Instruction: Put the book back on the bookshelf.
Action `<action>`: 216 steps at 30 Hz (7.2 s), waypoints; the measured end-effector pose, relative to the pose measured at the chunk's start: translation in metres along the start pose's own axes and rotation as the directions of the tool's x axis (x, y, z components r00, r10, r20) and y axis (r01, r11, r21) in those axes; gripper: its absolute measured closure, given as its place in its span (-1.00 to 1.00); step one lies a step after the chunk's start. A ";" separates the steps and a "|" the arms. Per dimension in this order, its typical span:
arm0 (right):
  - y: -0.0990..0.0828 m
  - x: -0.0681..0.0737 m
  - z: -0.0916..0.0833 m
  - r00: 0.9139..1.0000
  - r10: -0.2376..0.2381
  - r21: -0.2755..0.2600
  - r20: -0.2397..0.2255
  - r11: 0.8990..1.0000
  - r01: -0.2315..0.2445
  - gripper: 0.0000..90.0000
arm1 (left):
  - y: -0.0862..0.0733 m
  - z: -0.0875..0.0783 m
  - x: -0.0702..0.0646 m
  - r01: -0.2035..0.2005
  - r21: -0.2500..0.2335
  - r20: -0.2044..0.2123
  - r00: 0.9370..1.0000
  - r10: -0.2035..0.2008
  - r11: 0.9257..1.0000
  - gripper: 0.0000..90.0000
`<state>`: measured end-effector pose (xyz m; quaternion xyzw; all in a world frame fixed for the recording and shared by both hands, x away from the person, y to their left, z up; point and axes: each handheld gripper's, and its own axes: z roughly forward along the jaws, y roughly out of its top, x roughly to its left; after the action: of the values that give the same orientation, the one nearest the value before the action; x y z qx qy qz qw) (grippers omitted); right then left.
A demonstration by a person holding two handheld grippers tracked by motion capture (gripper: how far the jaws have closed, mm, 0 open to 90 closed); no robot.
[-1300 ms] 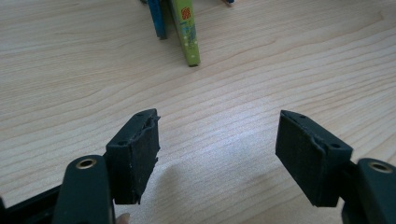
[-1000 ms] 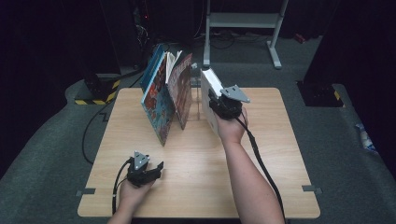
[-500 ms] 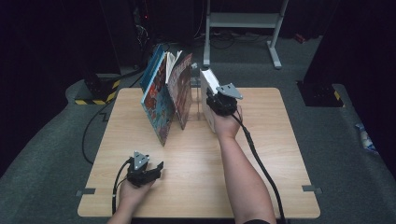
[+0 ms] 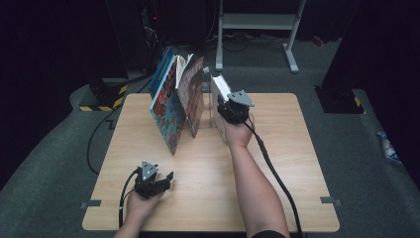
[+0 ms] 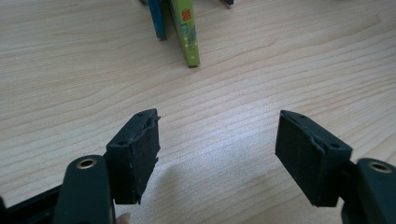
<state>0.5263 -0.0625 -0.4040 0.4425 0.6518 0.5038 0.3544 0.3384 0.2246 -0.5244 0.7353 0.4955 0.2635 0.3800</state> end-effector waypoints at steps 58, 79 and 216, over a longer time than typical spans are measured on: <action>0.017 0.008 -0.005 0.998 -0.049 0.086 0.036 0.995 0.046 0.19 | 0.000 0.000 0.000 0.000 0.002 0.002 1.000 0.000 1.000 -0.32; 0.027 0.005 0.040 0.992 0.013 0.076 0.125 0.997 -0.022 0.19 | 0.000 0.000 0.000 0.012 -0.007 0.010 1.000 -0.011 1.000 -0.31; 0.028 -0.005 0.043 0.998 0.034 0.100 0.057 0.994 -0.040 -0.81 | 0.000 0.001 -0.001 -0.011 0.006 0.007 1.000 0.011 1.000 -0.30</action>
<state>0.5729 -0.0494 -0.3866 0.4857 0.6580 0.4641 0.3401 0.3387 0.2232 -0.5248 0.7400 0.4909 0.2615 0.3783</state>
